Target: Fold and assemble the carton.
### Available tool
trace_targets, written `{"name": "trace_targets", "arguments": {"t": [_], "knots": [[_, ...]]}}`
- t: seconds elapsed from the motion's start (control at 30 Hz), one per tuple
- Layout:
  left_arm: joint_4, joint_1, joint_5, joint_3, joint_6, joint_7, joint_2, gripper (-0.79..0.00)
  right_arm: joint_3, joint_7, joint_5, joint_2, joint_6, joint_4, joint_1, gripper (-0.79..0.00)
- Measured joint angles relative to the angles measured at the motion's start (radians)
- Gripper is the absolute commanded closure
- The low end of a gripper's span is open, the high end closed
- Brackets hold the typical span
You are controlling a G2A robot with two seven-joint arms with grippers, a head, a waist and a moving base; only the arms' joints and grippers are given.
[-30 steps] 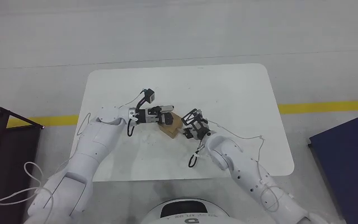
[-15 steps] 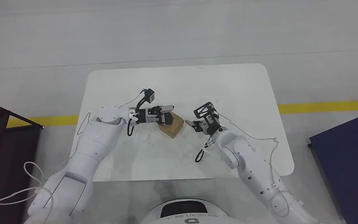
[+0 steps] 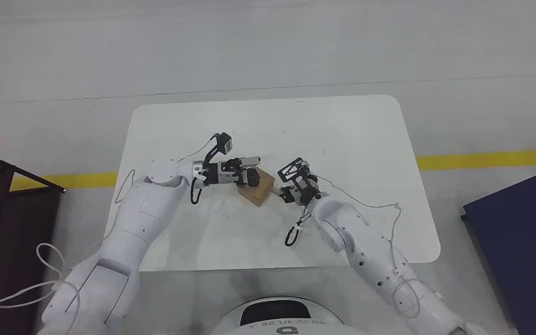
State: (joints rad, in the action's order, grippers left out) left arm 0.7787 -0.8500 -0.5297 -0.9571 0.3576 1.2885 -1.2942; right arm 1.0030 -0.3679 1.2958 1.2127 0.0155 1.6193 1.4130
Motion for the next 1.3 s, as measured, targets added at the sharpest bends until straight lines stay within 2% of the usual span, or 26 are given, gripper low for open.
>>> {"name": "trace_targets", "arguments": {"t": [0.1,0.23,0.33,0.4,0.47,0.53,0.67,0.87,1.1,1.3], "knots": [[0.017,0.004,-0.042,-0.037,0.009,0.017,0.009,-0.785,0.053,0.006,-0.058,-0.007,-0.019,0.028,0.026,-0.785],[0.038,0.004,-0.078,-0.117,0.024,0.026,0.035,-0.785,0.160,0.026,-0.225,-0.021,-0.126,0.071,0.076,-0.785],[0.043,-0.006,-0.061,-0.181,0.035,0.022,0.061,-0.785,0.246,0.039,-0.417,-0.032,-0.260,0.105,0.121,-0.785],[0.036,-0.018,-0.032,-0.213,0.033,0.015,0.077,-0.785,0.304,0.028,-0.575,-0.039,-0.386,0.115,0.147,-0.785],[0.025,-0.030,-0.003,-0.227,0.033,0.009,0.087,-0.785,0.320,0.023,-0.670,-0.041,-0.455,0.116,0.151,-0.785],[0.009,-0.046,0.019,-0.228,0.029,0.006,0.091,-0.785,0.315,0.023,-0.687,-0.041,-0.445,0.115,0.150,-0.785],[-0.015,-0.065,0.043,-0.204,0.035,-0.001,0.088,-0.785,0.314,0.024,-0.625,-0.041,-0.420,0.115,0.149,-0.785],[-0.059,-0.051,0.083,-0.160,0.062,-0.031,0.074,-0.785,0.294,0.017,-0.664,-0.039,-0.452,0.127,0.154,-0.785],[-0.103,-0.037,0.076,-0.112,0.072,-0.027,0.052,-0.785,0.200,-0.159,-0.831,-0.038,-0.569,0.143,0.107,-0.785],[-0.123,-0.041,0.058,-0.077,0.078,-0.019,0.033,-0.785,0.140,-0.216,-0.787,-0.033,-0.512,0.111,0.044,-0.757]]}}
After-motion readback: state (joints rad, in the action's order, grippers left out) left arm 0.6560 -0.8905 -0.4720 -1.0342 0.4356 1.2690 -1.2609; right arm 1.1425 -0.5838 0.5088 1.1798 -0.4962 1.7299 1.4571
